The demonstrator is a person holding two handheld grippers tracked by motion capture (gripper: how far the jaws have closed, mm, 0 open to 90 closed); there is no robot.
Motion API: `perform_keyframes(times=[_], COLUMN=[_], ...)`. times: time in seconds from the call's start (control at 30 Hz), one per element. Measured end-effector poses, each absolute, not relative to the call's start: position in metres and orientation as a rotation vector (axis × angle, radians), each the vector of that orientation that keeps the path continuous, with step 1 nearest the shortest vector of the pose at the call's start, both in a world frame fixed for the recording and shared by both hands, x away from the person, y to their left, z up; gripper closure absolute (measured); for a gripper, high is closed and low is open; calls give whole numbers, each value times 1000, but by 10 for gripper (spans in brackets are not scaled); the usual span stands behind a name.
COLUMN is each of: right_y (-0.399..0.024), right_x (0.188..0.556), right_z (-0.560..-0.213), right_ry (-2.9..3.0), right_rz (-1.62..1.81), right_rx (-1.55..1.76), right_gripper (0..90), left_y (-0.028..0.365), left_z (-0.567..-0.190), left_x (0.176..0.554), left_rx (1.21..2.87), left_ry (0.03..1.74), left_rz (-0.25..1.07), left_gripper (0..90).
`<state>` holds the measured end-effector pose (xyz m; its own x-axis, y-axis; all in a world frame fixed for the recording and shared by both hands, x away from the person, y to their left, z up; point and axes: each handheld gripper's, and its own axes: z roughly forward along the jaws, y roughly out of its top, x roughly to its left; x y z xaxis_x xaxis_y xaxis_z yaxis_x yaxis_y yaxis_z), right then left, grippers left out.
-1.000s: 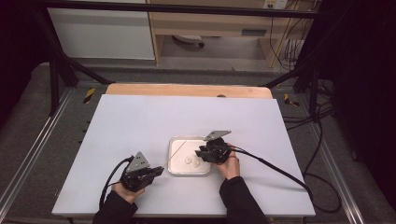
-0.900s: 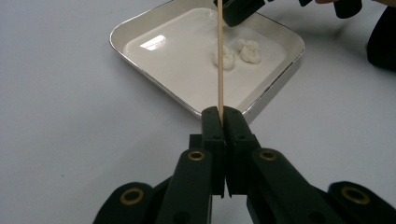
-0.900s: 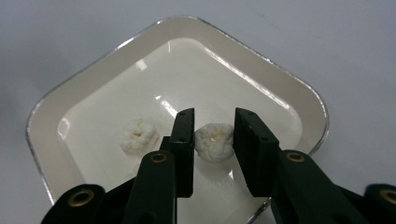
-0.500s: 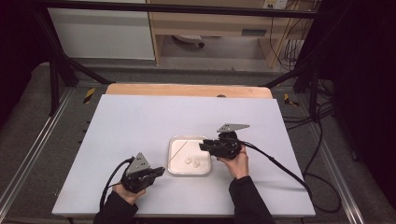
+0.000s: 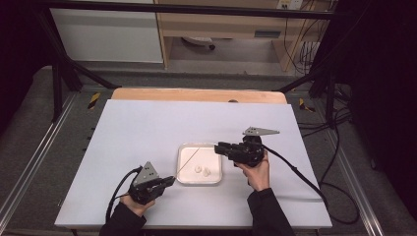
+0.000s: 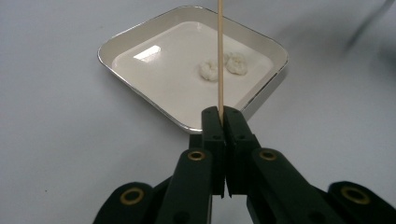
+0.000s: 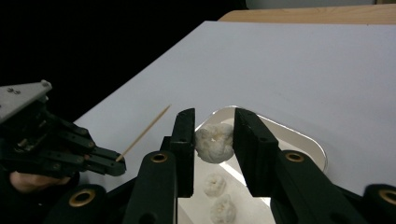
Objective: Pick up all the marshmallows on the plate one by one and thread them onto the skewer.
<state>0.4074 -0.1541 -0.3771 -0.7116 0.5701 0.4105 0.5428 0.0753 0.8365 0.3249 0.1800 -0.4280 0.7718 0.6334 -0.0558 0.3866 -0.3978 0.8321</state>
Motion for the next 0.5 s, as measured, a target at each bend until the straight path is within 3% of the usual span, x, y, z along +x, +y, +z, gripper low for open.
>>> perform_keyframes(times=[0.5], right_y=[-150], right_x=[410], right_z=[-371], right_ry=[2202], right_rz=[1967], right_rx=[1263], right_gripper=[700], left_y=[177], left_z=[-426], left_x=[322], left_rx=[2019], left_ry=[737], left_rz=[347], left_gripper=[886])
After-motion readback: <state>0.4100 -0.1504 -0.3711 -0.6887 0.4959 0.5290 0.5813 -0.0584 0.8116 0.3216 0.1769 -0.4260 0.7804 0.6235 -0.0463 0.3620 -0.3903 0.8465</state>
